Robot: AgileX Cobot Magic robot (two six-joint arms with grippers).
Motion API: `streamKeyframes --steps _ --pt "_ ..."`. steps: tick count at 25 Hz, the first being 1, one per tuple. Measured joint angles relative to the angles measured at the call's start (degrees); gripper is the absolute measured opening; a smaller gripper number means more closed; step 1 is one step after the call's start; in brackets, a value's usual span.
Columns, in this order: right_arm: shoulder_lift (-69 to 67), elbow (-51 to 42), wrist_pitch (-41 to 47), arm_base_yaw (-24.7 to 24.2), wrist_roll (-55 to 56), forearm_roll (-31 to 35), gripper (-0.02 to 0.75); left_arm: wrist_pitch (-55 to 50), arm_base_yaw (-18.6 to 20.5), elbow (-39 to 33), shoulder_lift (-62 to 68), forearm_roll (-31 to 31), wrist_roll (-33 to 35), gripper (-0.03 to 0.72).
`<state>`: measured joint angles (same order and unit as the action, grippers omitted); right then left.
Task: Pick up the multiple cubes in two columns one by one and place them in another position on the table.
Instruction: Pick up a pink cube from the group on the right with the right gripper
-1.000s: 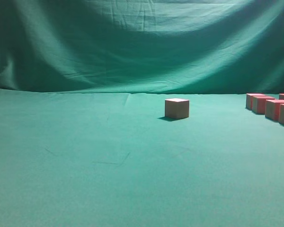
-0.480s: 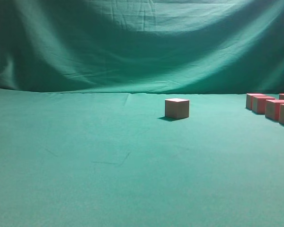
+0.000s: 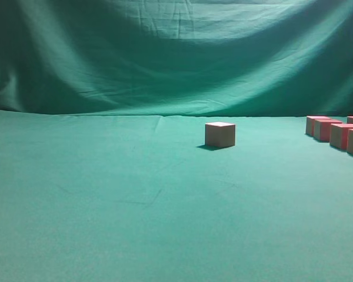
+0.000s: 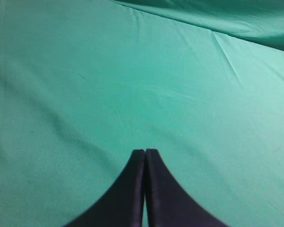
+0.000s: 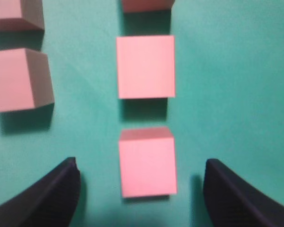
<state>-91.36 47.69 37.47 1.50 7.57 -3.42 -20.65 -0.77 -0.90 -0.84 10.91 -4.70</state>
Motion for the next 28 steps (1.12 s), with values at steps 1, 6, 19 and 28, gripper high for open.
streamKeyframes --steps 1,6,19,28 --pt "-0.5 0.0 -0.55 0.0 -0.24 0.0 0.534 0.0 0.0 0.0 0.0 0.0 0.0 0.0" --pt "-2.3 0.0 -2.27 0.0 -0.61 0.0 0.534 0.0 0.0 0.0 0.0 0.0 0.0 0.0" --pt "-4.9 0.0 -2.89 0.0 -0.61 -0.1 0.432 0.0 0.0 0.0 0.0 0.0 0.0 0.0" --pt "-4.62 0.0 -0.03 0.0 -0.61 -0.1 0.267 0.0 0.0 0.0 0.0 0.0 0.0 0.0"
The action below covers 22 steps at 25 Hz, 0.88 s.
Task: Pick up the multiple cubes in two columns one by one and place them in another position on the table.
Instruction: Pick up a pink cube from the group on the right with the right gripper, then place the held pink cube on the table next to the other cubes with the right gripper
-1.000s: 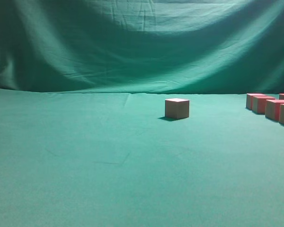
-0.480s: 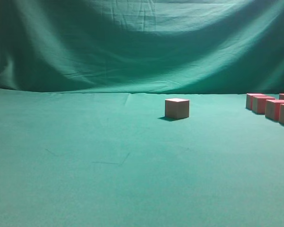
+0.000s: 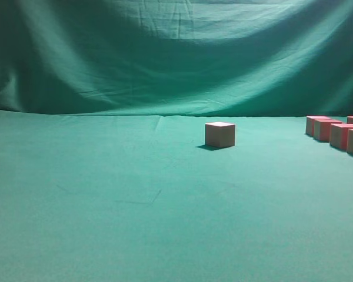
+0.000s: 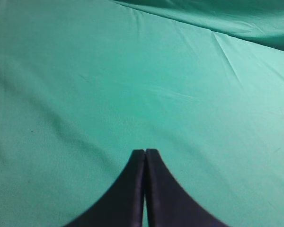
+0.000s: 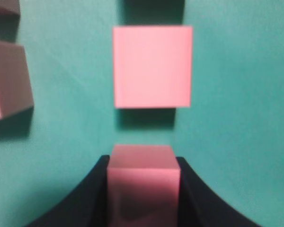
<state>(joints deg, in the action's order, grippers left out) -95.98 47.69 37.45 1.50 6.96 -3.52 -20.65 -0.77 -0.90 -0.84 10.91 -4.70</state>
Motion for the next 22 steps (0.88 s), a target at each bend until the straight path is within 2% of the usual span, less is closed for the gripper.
streamKeyframes --steps 6,12,16,19,22 --pt "5.53 2.22 9.3 -0.1 -0.22 2.78 0.267 0.0 0.0 0.0 0.0 0.0 0.0 0.0" --pt "13.94 8.27 16.57 1.3 -10.98 16.08 0.267 0.0 0.0 0.0 0.0 0.0 0.0 0.0" --pt "14.74 15.71 20.9 8.17 -19.64 21.31 0.267 0.0 0.0 0.0 0.0 0.0 0.0 0.0" --pt "12.49 23.21 22.58 14.31 -21.1 21.25 0.267 0.0 0.0 0.0 0.0 0.0 0.0 0.0" --pt "7.49 32.38 25.78 19.51 -21.22 18.3 0.267 0.0 0.0 0.0 0.0 0.0 0.0 0.0"
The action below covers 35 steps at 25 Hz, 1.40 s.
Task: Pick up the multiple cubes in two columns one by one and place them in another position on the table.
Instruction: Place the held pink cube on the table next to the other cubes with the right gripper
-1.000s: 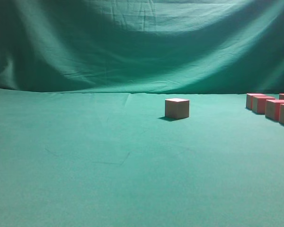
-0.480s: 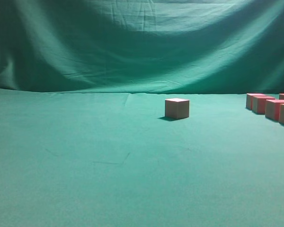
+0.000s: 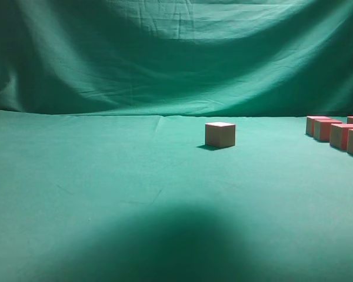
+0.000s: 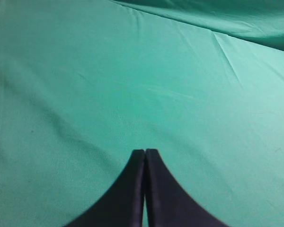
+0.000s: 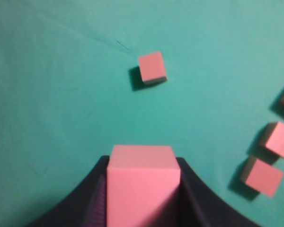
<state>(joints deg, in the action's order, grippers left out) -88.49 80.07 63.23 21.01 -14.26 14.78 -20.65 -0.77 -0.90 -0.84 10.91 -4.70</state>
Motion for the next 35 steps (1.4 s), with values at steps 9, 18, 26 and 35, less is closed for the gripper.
streamKeyframes --steps 9,18,26,35 --pt "-21.59 25.76 7.43 11.33 -8.77 -9.37 0.267 0.0 0.0 0.0 0.0 0.0 0.0 0.0" --pt "-32.49 29.54 7.03 14.09 -26.86 -11.91 0.267 0.0 0.0 0.0 0.0 0.0 0.0 0.0" --pt "-36.68 29.63 -0.22 14.09 -32.54 -13.01 0.267 0.0 0.0 0.0 0.0 0.0 0.0 0.0" --pt "-39.25 29.63 -5.64 13.99 -33.08 -16.11 0.267 0.0 0.0 0.0 0.0 0.0 0.0 0.0"
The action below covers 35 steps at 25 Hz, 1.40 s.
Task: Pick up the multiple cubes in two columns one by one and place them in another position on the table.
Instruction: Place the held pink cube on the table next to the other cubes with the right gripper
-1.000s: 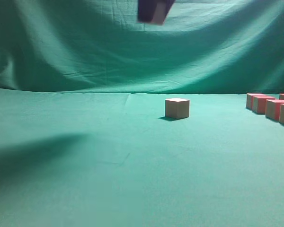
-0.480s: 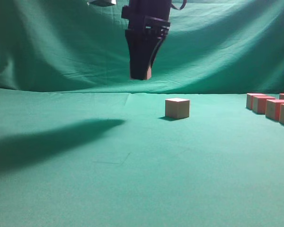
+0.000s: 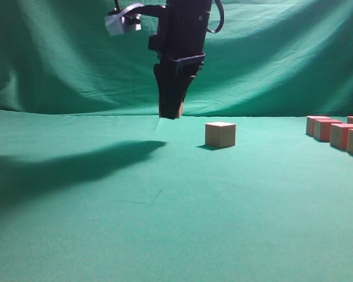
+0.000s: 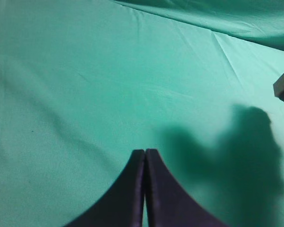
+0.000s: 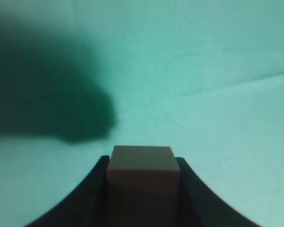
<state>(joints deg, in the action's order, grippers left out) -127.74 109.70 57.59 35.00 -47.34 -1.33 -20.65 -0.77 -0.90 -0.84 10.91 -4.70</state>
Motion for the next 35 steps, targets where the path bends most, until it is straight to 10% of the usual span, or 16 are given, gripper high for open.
streamKeyframes --steps 35 --pt "-4.38 0.3 -0.03 -0.81 4.89 -4.48 0.267 0.0 0.0 0.0 0.0 0.0 0.0 0.0"
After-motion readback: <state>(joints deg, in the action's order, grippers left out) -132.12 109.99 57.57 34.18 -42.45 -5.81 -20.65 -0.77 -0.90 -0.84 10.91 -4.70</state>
